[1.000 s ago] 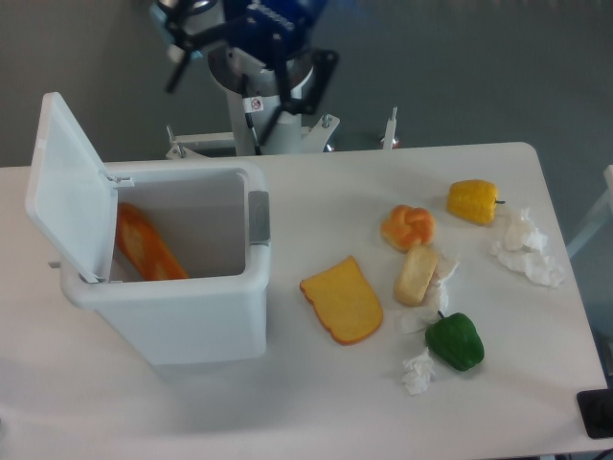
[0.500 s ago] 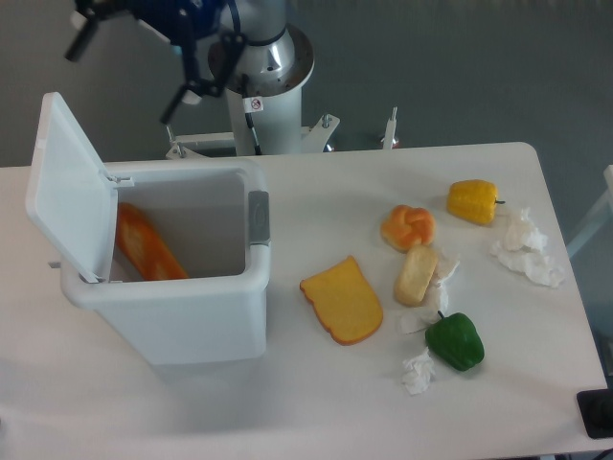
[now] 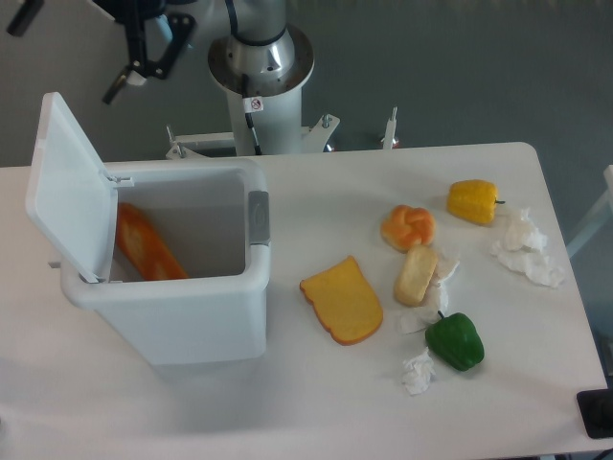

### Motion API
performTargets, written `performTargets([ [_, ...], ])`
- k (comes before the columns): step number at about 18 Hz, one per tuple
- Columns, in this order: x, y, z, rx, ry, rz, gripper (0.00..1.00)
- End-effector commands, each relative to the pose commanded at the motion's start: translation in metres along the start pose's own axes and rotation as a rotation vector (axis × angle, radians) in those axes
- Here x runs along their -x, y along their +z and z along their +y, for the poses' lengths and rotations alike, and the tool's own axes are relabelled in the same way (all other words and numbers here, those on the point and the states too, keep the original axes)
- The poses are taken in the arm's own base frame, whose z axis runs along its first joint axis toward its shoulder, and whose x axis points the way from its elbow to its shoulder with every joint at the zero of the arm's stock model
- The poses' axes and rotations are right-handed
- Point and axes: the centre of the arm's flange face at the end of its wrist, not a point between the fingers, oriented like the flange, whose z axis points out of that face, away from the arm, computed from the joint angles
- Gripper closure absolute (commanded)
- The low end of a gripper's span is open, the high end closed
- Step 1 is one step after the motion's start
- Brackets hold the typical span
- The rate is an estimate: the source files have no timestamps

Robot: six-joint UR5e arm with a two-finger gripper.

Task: Close the trash can
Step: 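Swing the gripper over toward the open trash can lid, then lower the gripper behind the raised white lid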

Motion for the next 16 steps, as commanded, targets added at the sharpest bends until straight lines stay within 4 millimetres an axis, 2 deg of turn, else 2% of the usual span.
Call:
performTargets([
  [5,-0.026,0.011,0.002,0.016,0.025,0.035,0.0],
  [16,-0.048,0.034,0.013,0.057,0.036,0.091,0.0],
])
